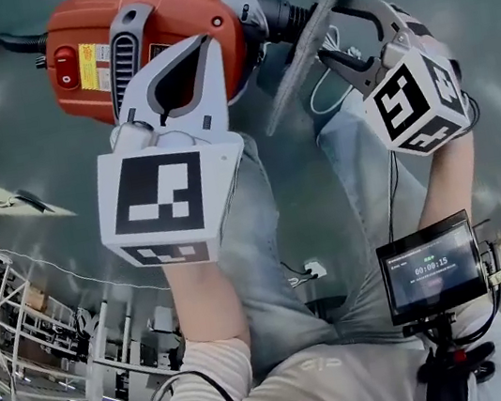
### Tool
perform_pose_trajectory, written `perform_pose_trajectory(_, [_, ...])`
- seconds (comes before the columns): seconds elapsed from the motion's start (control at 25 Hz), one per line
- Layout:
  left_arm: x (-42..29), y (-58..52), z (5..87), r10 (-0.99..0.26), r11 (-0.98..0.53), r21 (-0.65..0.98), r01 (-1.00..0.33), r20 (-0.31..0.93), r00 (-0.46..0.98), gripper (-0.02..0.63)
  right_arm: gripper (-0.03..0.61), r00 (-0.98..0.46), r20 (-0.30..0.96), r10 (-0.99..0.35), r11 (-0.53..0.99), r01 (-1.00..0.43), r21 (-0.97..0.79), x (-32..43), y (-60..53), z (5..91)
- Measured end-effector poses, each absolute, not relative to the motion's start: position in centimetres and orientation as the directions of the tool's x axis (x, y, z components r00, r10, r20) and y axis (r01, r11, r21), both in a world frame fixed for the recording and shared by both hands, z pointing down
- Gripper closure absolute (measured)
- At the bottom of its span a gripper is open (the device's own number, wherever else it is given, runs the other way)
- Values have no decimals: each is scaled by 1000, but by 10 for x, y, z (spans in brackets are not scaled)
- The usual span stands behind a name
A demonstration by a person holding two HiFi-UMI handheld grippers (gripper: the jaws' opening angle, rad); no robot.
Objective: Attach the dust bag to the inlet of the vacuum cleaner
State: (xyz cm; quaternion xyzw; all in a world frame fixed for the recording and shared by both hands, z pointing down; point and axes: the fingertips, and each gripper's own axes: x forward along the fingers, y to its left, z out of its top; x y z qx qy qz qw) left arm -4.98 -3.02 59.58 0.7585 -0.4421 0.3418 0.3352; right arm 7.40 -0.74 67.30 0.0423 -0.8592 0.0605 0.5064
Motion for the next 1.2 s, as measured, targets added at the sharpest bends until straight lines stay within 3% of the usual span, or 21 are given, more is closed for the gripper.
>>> perform_pose_trajectory(0.32, [-63,-29,606,-441,-407,190,-893,816,374,607,298,-422,904,-72,994,-108,28,50,-5,684])
perform_pose_trajectory(0.48, [-65,-31,614,-441,-404,196,-894,814,378,607,295,-391,903,-178,980,-158,124,47,-8,699])
perform_pose_trajectory(0.76, [-78,-40,615,-460,-397,185,-899,807,370,607,299,-441,893,-97,967,-253,-20,50,-8,699])
perform_pose_trajectory(1.0, [-76,-33,618,-453,-392,194,-899,810,372,607,301,-348,925,-153,951,-307,42,39,-7,714])
perform_pose_trajectory(1.2, [-80,-36,614,-456,-390,182,-903,813,361,607,301,-306,937,-169,965,-246,93,30,-12,725])
